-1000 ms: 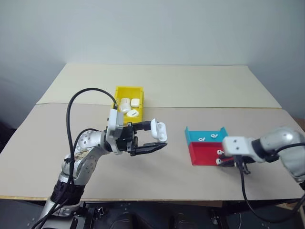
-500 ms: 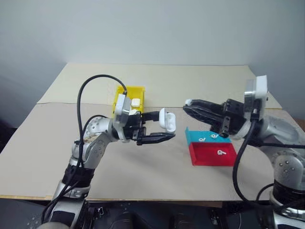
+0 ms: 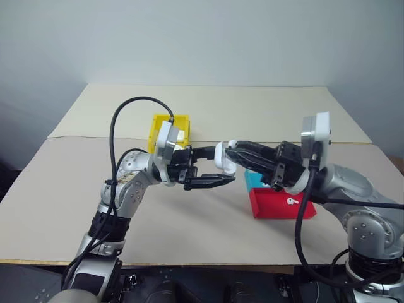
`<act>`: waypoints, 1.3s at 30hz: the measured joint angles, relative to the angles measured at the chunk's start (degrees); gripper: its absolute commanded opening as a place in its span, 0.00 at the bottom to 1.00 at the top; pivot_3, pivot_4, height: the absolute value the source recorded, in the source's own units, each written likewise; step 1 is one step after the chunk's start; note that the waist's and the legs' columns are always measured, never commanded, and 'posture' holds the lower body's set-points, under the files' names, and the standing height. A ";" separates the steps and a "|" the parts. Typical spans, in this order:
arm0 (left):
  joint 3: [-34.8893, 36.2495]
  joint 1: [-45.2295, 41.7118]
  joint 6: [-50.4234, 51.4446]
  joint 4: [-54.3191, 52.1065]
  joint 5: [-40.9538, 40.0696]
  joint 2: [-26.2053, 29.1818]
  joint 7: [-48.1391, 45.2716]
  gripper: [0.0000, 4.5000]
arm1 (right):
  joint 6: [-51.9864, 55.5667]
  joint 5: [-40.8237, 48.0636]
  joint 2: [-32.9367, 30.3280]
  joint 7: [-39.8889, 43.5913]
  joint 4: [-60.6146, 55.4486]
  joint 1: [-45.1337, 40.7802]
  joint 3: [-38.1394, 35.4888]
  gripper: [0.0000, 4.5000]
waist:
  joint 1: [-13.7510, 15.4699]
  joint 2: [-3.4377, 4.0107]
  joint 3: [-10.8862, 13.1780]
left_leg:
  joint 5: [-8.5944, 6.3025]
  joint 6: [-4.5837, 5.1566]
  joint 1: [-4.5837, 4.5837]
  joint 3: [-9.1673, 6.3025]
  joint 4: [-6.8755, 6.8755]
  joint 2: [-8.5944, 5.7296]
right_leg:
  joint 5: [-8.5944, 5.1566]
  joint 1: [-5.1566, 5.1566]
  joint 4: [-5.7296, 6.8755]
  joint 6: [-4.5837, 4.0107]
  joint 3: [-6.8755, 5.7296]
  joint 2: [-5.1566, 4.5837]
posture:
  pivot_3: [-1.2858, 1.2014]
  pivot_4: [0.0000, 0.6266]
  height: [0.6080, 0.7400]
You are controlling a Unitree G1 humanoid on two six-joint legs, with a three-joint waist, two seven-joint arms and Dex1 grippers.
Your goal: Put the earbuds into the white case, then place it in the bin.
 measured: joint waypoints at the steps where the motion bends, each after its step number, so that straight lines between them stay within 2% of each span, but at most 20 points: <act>1: -0.01 0.03 0.00 0.00 0.22 0.01 -0.01 0.62 | -0.60 -0.53 -0.69 0.51 0.00 0.08 0.30 0.13 | 0.00 0.00 0.00 | 0.00 0.00 0.00 0.00 -0.01 0.00 | 0.00 -0.01 0.00 0.00 0.00 0.00 | 0.52 0.24 1.00; 19: 0.01 0.77 -0.63 -0.01 2.12 0.79 -1.20 0.62 | -6.83 -6.84 -1.98 2.41 1.44 0.00 4.79 0.13 | 0.01 0.00 0.00 | 0.00 0.00 -0.01 0.01 -0.01 0.00 | 0.00 -0.01 -0.02 0.00 0.00 0.00 | 0.52 0.24 1.00; 21: 0.00 0.98 -0.74 -0.01 2.35 0.67 -1.28 0.62 | -7.01 -6.83 -2.97 3.27 1.44 0.13 4.83 0.30 | 0.00 0.00 0.00 | -0.01 0.01 -0.01 0.01 -0.02 0.00 | 0.00 -0.01 -0.02 0.00 0.00 0.00 | 0.52 0.24 1.00; 28: 0.04 1.05 -0.98 -0.01 3.36 0.19 -1.21 0.62 | -7.33 -6.67 -4.91 5.45 1.94 0.61 4.62 0.77 | -0.02 0.00 0.00 | -0.01 0.01 0.00 0.01 -0.02 0.01 | 0.00 -0.02 -0.02 0.00 0.00 0.00 | 0.52 0.24 1.00; 34: 0.18 1.05 -1.20 0.01 3.86 -0.31 -0.64 0.62 | -7.34 -5.96 -5.17 5.82 2.48 0.40 4.27 0.77 | -0.01 0.00 0.00 | -0.01 0.01 -0.01 0.01 -0.02 0.00 | 0.00 -0.01 -0.03 0.00 0.00 0.00 | 0.52 0.24 1.00; 39: 0.63 1.05 -1.64 -0.30 3.83 -0.16 -0.48 0.62 | -7.26 -6.75 -9.76 5.70 5.58 -1.31 2.47 0.77 | 0.00 0.00 0.00 | -0.01 0.01 -0.01 0.02 -0.01 0.00 | 0.00 -0.02 -0.03 0.00 0.01 -0.01 | 0.52 0.24 1.00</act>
